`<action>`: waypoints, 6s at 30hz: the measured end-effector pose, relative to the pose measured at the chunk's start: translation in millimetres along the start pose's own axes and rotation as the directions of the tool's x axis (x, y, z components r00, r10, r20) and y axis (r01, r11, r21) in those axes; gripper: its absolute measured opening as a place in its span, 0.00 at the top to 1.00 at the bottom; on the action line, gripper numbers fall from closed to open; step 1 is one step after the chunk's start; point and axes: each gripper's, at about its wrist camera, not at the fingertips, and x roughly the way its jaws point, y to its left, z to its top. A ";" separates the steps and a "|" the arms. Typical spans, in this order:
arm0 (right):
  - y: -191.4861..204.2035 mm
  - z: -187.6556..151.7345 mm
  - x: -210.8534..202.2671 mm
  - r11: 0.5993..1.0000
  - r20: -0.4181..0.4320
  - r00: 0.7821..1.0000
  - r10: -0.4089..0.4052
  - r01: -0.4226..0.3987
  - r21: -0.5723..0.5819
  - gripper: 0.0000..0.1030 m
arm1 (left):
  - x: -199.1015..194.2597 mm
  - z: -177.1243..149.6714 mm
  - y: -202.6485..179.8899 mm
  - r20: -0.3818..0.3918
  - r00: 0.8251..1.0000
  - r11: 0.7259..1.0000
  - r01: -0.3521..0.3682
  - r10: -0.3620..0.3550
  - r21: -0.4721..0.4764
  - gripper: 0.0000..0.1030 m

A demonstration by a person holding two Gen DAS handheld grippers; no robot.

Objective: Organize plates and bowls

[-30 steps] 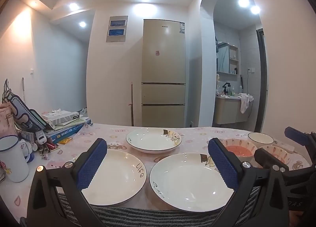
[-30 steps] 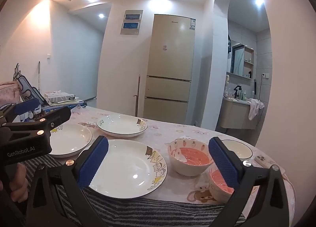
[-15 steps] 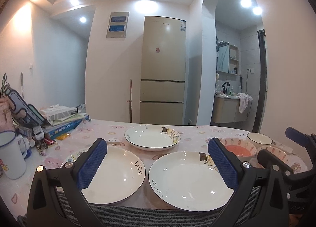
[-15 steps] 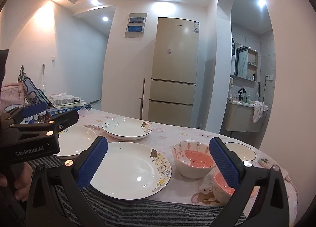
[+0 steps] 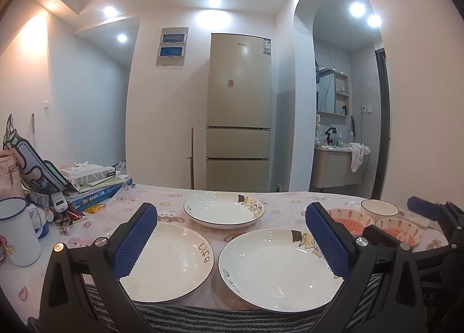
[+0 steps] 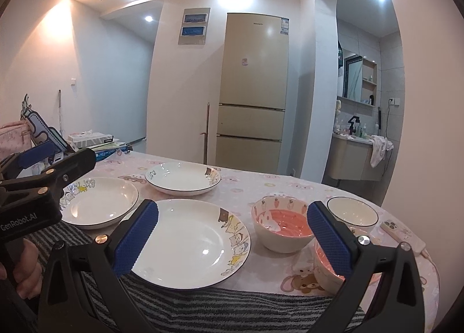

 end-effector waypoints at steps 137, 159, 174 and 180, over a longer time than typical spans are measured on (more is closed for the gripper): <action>149.5 -2.1 270.2 0.900 -0.685 0.591 0.426 -0.351 0.257 0.87 | 115.7 -79.5 239.8 -0.627 0.772 0.681 -0.404 -0.104 -0.611 0.87; 136.2 9.1 260.7 0.851 -0.616 0.589 0.524 -0.392 0.349 0.86 | 91.4 -50.5 233.6 -0.464 0.885 0.749 -0.284 -0.034 -0.598 0.87; 124.8 49.6 222.7 0.812 -0.543 0.605 0.583 -0.458 0.362 0.86 | 45.1 8.9 196.0 -0.359 0.926 0.861 -0.277 0.119 -0.427 0.87; 100.8 72.6 193.4 0.803 -0.498 0.630 0.596 -0.476 0.358 0.86 | 25.8 42.6 170.2 -0.312 0.945 0.883 -0.225 0.095 -0.413 0.87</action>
